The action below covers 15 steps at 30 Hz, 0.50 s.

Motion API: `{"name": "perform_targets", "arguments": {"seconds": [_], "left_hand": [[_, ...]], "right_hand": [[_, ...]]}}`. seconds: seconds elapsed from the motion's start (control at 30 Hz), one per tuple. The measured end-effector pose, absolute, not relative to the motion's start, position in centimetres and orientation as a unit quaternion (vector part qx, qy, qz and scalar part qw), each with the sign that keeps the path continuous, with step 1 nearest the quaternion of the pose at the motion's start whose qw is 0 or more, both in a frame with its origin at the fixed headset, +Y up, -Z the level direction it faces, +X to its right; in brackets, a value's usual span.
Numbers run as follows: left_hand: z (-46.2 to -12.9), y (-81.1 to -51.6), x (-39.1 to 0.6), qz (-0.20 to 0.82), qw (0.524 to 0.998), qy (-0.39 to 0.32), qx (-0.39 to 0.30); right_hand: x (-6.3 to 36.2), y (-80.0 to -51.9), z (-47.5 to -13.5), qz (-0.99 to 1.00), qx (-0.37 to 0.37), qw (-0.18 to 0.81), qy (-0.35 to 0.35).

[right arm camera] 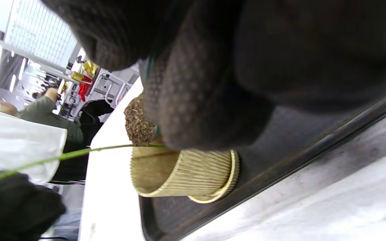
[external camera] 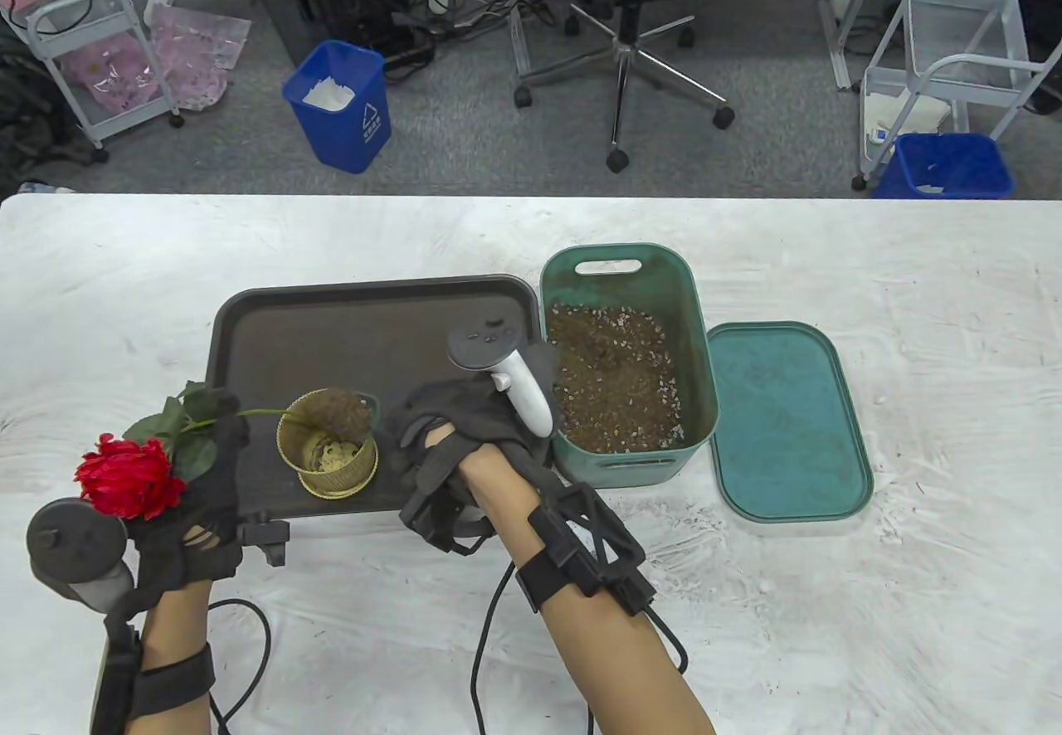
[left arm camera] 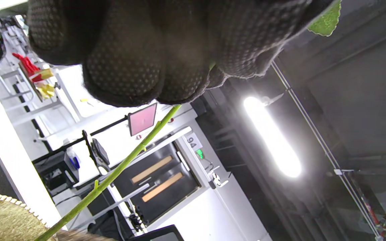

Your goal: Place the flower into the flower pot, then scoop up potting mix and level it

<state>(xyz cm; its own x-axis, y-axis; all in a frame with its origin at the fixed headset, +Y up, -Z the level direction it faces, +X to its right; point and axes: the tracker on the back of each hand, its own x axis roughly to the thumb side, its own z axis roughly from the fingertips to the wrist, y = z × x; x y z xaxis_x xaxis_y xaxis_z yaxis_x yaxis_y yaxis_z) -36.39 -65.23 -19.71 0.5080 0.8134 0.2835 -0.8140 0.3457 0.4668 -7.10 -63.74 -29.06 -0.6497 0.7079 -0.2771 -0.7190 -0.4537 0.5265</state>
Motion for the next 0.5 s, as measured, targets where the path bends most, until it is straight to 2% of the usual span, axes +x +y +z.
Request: {"name": "perform_targets", "arguments": {"seconds": [0.23,0.5], "left_hand": [[-19.7,-65.2,-36.3,0.484,0.827,-0.011,0.286],[-19.7,-65.2,-36.2,0.481,0.829,-0.014,0.286]], "right_hand": [[-9.7,-62.4,-28.0,0.918,0.013,0.321,0.233],[-13.7,-60.4,-25.7,0.981,0.077,0.138,0.112]]}}
